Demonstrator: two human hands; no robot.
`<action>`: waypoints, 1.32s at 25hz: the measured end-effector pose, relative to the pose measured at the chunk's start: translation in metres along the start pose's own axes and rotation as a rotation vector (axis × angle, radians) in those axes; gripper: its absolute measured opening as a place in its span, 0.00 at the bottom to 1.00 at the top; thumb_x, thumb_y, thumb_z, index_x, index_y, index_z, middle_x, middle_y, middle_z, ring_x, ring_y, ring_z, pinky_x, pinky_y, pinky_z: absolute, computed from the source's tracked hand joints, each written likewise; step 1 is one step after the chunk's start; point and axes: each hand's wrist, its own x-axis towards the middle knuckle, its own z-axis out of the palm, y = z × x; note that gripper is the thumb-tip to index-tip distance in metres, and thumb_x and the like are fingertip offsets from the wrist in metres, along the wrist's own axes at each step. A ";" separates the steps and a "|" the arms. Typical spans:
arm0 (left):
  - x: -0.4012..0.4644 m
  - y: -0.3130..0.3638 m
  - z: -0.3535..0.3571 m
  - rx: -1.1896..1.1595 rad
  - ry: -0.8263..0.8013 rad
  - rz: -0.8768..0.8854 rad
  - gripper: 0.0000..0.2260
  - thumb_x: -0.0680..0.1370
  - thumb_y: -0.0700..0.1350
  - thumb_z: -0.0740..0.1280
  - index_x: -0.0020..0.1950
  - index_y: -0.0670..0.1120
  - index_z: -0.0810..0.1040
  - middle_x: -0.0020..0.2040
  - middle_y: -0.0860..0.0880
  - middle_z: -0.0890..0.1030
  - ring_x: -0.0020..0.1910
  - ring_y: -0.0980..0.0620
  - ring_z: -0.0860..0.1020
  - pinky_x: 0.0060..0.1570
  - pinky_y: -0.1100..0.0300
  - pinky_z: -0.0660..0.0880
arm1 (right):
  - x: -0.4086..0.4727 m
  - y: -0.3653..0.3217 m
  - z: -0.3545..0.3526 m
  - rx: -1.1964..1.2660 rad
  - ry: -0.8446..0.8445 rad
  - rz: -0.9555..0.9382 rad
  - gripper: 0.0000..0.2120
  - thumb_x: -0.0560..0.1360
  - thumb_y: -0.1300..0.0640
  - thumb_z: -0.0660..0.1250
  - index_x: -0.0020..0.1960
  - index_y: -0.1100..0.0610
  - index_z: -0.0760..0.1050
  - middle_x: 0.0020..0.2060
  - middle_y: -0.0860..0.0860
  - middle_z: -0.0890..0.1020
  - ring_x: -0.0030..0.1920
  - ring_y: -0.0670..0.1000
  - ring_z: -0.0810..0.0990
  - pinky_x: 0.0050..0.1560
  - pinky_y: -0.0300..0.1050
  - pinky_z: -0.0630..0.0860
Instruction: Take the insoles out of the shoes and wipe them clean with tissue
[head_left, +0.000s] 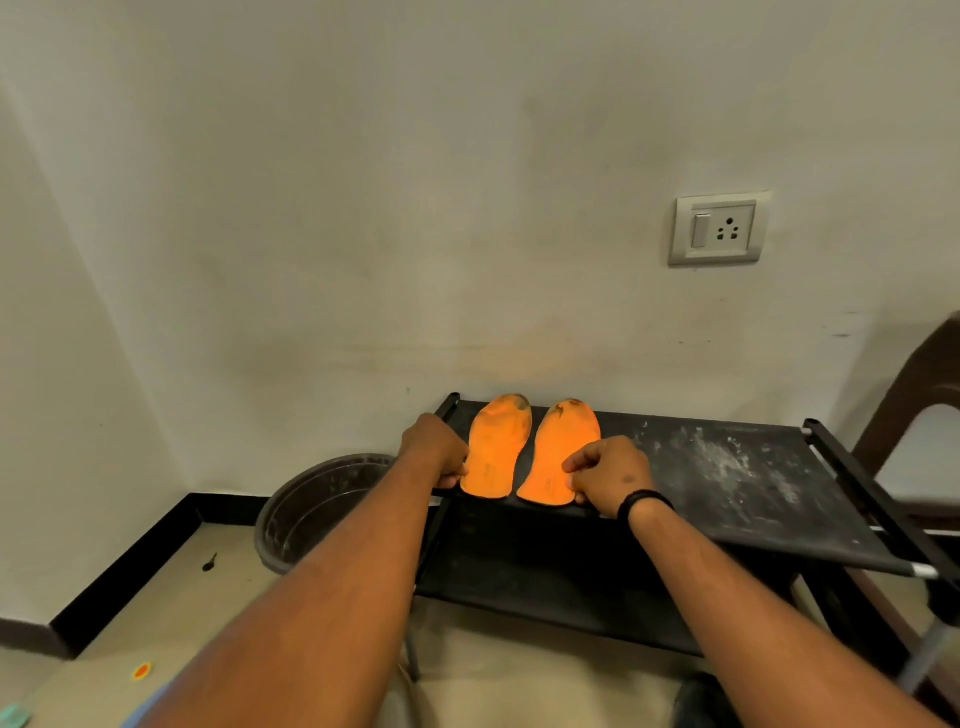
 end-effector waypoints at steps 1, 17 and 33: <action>0.001 0.000 0.001 0.001 0.006 -0.007 0.08 0.77 0.35 0.72 0.56 0.39 0.83 0.39 0.44 0.82 0.29 0.52 0.78 0.26 0.63 0.77 | 0.000 0.000 -0.001 -0.014 -0.005 -0.007 0.08 0.73 0.69 0.71 0.43 0.57 0.83 0.38 0.54 0.85 0.31 0.47 0.82 0.37 0.38 0.80; -0.083 0.053 0.056 -0.228 0.212 0.484 0.16 0.73 0.41 0.70 0.27 0.39 0.72 0.30 0.36 0.76 0.29 0.38 0.79 0.29 0.44 0.78 | -0.023 -0.004 -0.034 0.126 0.250 -0.121 0.06 0.74 0.62 0.72 0.50 0.61 0.84 0.48 0.55 0.85 0.51 0.53 0.82 0.55 0.45 0.78; -0.215 0.026 0.223 -0.418 -0.535 0.181 0.12 0.80 0.43 0.68 0.45 0.35 0.84 0.37 0.38 0.85 0.31 0.46 0.83 0.32 0.57 0.81 | -0.155 0.158 -0.088 0.389 0.369 0.219 0.07 0.68 0.64 0.72 0.34 0.54 0.83 0.33 0.53 0.85 0.37 0.55 0.85 0.42 0.55 0.84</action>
